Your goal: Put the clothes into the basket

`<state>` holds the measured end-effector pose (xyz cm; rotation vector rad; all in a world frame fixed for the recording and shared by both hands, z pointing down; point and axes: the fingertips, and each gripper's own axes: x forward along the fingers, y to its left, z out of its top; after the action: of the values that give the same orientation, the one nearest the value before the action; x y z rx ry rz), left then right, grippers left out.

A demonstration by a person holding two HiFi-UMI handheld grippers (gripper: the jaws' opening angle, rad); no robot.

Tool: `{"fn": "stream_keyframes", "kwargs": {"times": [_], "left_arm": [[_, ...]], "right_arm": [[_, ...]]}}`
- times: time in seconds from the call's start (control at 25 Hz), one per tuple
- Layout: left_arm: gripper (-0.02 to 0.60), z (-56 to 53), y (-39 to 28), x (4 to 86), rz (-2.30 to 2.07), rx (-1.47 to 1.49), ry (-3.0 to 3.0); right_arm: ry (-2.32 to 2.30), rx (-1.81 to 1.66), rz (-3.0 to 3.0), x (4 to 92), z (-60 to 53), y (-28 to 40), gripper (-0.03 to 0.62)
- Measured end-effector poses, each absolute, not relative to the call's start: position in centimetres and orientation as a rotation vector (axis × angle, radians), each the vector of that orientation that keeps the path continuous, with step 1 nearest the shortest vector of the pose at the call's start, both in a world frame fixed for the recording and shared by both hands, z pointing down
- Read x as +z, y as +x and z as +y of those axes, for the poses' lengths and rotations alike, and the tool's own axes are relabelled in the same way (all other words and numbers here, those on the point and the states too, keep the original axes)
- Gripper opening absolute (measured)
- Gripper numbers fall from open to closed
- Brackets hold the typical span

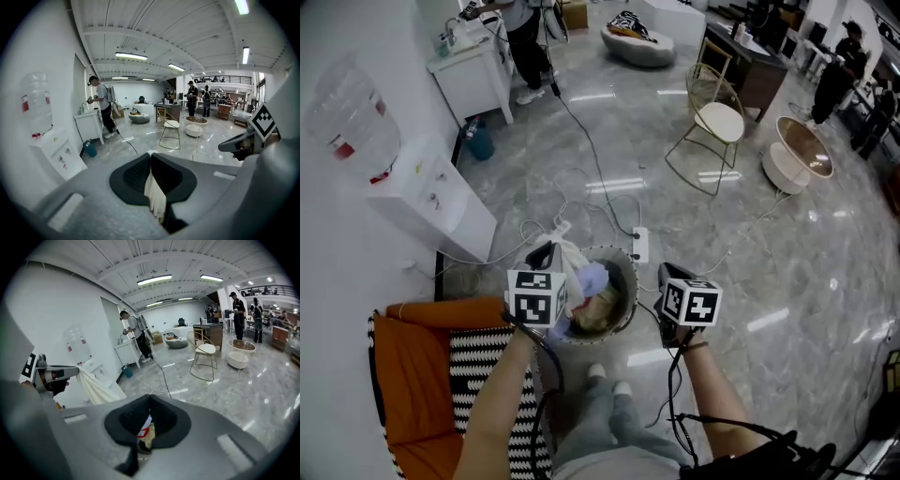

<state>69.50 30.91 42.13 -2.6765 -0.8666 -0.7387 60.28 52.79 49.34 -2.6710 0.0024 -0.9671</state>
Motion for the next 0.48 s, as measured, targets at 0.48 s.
{"fn": "stream_keyframes", "kwargs": {"times": [0.48], "left_arm": [[0.02,28.3,68.0,55.6,-0.868,-1.055,-2.658]], "right_arm": [[-2.623,-1.116,-0.035,55.7,50.8,60.8,0.003]]}}
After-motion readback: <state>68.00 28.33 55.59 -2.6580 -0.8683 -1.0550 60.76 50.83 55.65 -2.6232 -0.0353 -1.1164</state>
